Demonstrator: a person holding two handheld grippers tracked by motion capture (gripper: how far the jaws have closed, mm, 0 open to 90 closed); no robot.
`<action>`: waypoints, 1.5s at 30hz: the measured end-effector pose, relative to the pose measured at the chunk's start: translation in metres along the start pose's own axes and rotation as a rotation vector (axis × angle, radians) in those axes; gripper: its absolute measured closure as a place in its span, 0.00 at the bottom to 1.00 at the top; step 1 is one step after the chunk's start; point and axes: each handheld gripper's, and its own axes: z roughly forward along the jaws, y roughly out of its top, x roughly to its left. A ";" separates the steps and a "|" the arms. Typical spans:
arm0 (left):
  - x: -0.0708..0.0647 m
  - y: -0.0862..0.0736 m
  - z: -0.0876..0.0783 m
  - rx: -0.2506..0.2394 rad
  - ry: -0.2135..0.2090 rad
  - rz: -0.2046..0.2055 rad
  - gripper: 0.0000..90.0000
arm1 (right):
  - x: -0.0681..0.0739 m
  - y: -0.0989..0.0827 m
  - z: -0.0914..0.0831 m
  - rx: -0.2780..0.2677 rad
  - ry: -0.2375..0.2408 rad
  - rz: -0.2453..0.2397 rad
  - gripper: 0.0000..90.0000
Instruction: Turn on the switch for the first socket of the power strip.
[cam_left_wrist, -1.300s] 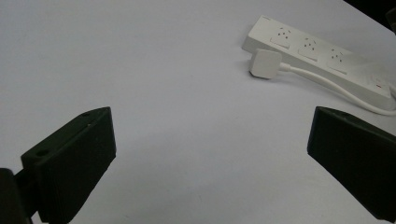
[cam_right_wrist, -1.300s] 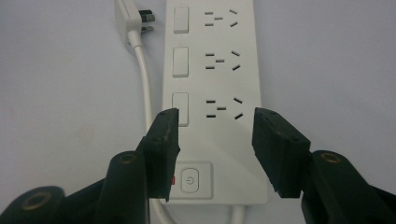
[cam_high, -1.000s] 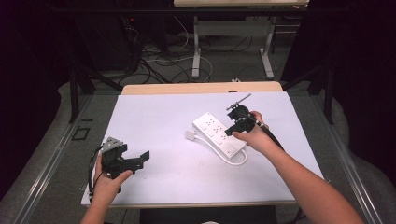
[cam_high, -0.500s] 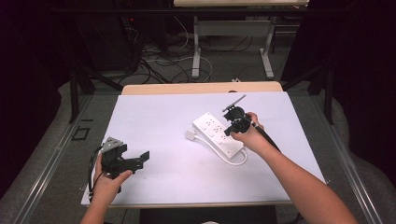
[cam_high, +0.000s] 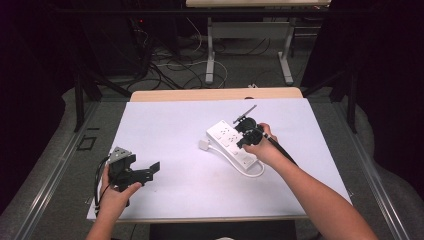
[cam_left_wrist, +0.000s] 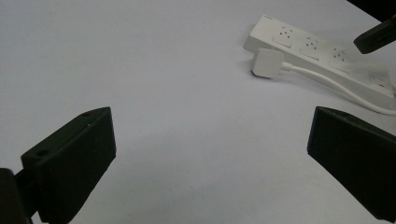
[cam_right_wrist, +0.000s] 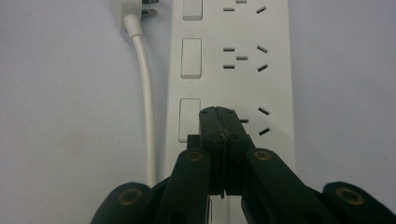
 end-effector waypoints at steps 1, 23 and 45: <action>0.000 0.000 0.000 0.000 0.000 0.000 0.01 | 0.000 -0.002 0.006 -0.075 0.014 0.001 1.00; 0.000 0.000 0.001 0.002 0.002 0.000 0.01 | 0.011 -0.002 0.021 0.037 0.018 -0.009 1.00; -0.001 0.000 0.001 -0.001 0.002 0.004 0.01 | 0.011 -0.003 0.021 0.037 0.022 -0.006 1.00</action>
